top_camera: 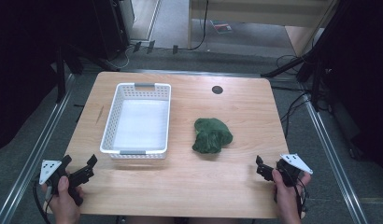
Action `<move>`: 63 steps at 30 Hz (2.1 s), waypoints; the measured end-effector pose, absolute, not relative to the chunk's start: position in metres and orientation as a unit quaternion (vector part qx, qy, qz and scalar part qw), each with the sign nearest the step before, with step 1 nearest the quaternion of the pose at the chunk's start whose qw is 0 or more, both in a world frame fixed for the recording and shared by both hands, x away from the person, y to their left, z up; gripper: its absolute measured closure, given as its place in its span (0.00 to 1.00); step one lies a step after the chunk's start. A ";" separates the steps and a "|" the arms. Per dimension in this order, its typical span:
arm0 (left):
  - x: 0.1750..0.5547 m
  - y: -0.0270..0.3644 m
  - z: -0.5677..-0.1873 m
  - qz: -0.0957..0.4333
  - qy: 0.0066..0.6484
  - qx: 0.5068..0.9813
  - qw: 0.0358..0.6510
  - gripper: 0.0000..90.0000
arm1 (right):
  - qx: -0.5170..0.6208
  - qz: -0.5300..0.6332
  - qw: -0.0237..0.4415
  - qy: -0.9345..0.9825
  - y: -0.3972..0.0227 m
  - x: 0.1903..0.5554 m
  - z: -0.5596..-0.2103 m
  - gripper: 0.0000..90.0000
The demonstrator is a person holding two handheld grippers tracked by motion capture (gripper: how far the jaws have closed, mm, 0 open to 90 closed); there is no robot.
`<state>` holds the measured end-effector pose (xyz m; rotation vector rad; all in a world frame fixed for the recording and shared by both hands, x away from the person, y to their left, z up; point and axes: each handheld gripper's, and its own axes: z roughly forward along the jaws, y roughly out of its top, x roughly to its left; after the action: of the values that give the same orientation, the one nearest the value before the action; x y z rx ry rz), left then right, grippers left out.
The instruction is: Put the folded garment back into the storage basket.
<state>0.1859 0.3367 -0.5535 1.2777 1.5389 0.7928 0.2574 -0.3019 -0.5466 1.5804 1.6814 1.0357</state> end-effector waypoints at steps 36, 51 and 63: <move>0.188 0.293 -0.480 0.339 0.618 0.529 0.472 0.01 | 0.588 0.395 0.296 0.641 -0.301 0.258 -0.546 0.01; 0.207 0.260 -0.448 0.323 0.595 0.562 0.475 0.01 | 0.584 0.396 0.298 0.643 -0.300 0.257 -0.546 0.01; 0.232 0.220 -0.440 0.297 0.575 0.592 0.481 0.01 | 0.583 0.394 0.300 0.644 -0.300 0.257 -0.546 0.01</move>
<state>0.2316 0.2199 -0.4403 1.4428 1.4016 0.7251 0.2571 -0.2997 -0.5464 1.5485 1.7091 1.0462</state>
